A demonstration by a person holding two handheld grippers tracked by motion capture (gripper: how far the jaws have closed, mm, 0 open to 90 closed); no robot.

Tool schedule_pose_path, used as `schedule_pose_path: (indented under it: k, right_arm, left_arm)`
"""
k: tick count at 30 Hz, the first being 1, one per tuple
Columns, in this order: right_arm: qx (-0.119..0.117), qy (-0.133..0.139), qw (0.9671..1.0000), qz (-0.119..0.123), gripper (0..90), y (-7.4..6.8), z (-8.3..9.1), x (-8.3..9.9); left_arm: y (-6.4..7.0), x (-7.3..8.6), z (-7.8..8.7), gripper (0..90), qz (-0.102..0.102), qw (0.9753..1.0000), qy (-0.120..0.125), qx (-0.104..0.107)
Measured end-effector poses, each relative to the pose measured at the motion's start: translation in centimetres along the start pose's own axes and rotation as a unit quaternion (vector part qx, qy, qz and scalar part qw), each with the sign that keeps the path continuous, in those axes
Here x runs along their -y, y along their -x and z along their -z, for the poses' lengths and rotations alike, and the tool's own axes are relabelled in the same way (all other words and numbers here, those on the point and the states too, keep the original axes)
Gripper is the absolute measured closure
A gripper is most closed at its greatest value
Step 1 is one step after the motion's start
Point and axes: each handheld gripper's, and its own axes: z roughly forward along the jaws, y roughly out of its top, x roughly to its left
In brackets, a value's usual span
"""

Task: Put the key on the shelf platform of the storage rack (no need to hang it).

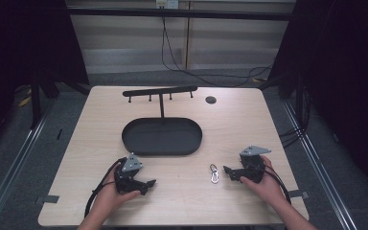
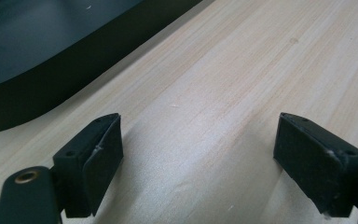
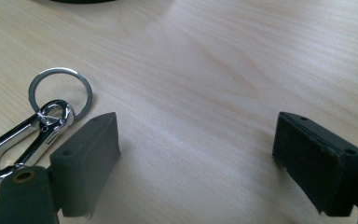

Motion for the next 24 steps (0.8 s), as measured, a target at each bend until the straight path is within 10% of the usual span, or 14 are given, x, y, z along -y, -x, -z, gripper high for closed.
schedule_pose_path:
  k: [7, 24]
  right_arm:
    - [0.003, -0.11, 0.9938, 0.016, 23.0, -0.2, 0.9, -2.0]
    - [-0.047, -0.199, 0.9788, 0.016, 33.1, -2.5, 2.2, -5.4]
  left_arm:
    - [0.0, 0.0, 0.0, 15.2, -0.001, 1.0, -0.001, -0.001]
    - [0.0, 0.0, 0.0, 15.1, 0.0, 1.0, -0.002, -0.001]
